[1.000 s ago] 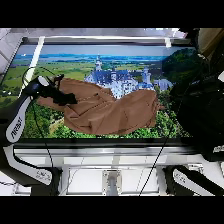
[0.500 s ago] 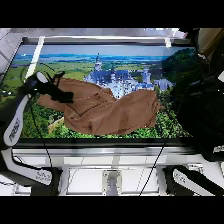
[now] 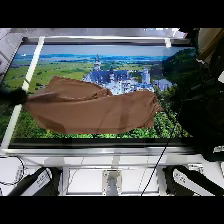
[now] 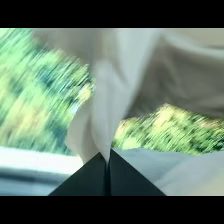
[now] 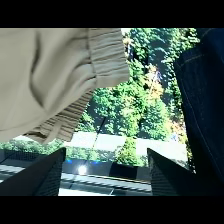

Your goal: Fold the clothes and pants, and hang the long-sleeved shirts on hangers.

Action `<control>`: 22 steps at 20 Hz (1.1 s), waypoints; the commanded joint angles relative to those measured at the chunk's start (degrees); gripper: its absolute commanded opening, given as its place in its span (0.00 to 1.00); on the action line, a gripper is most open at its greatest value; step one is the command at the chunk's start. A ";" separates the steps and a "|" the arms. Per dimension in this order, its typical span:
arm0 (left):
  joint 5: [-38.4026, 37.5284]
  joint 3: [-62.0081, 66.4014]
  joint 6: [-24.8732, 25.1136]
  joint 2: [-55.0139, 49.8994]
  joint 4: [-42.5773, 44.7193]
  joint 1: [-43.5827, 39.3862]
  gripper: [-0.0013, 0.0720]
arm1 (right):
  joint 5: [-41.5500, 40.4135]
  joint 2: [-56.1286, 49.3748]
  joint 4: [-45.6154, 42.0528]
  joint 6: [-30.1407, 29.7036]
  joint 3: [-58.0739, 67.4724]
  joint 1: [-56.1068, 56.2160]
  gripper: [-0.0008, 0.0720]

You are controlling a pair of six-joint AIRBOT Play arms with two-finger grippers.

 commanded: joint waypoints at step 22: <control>10.62 -12.20 -8.98 -9.31 11.17 25.46 0.90 | -1.51 -0.33 6.56 -1.75 -11.78 0.11 0.76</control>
